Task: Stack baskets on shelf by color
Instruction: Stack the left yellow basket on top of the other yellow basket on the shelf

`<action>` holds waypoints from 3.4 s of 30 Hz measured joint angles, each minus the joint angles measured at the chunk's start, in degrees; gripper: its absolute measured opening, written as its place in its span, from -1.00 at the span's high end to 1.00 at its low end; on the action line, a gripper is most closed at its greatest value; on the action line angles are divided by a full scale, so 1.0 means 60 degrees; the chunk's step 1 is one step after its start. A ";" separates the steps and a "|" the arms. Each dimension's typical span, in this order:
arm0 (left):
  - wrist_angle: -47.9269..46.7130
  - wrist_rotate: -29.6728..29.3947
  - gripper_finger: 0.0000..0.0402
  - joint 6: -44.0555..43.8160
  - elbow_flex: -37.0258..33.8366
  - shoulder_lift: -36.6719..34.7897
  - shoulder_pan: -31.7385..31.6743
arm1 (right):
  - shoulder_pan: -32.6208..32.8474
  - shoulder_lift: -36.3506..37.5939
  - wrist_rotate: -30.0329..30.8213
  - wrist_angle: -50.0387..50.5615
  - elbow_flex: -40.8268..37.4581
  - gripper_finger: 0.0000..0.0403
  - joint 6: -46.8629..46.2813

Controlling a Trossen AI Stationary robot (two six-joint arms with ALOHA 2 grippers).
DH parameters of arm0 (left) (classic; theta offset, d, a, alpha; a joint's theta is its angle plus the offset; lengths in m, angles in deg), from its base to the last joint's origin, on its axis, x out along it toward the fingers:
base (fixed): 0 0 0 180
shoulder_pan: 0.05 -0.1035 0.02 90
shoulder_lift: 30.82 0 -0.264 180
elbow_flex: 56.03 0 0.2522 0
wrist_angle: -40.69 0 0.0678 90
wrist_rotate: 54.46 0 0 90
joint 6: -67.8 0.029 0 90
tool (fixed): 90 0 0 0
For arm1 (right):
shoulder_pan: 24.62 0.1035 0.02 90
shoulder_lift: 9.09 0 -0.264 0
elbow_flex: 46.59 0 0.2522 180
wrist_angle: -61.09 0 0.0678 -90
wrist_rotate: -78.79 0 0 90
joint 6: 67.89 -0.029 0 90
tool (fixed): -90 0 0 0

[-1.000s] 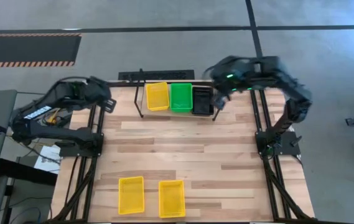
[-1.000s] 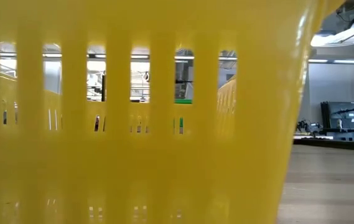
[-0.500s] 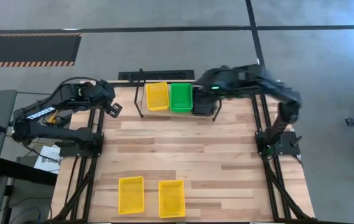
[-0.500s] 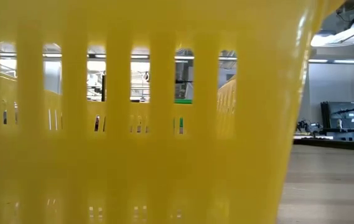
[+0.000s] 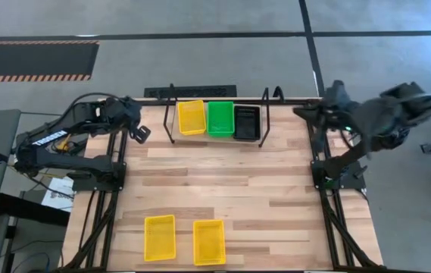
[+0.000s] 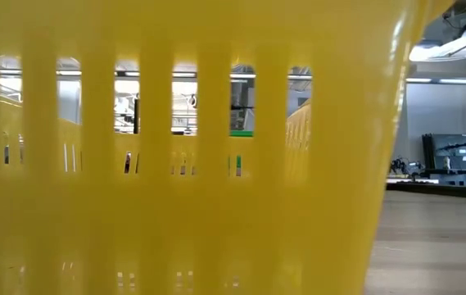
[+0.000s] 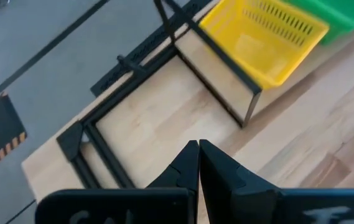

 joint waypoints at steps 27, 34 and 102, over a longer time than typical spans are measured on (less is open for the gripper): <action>0.4300 0.4132 1.00 -0.0665 -0.5480 -0.6319 0.0705 | 0.1692 0.2003 0.1306 -0.0022 -0.1828 1.00 -0.0011; 0.4575 0.4435 1.00 -0.0757 -0.6398 -0.7367 0.0705 | 0.1445 0.2035 0.1325 -0.0048 -0.1828 1.00 -0.0014; 0.7027 0.5300 1.00 -0.1599 -0.6245 -0.4703 0.1394 | 0.1228 0.2654 0.1082 -0.1075 -0.3620 1.00 -0.0793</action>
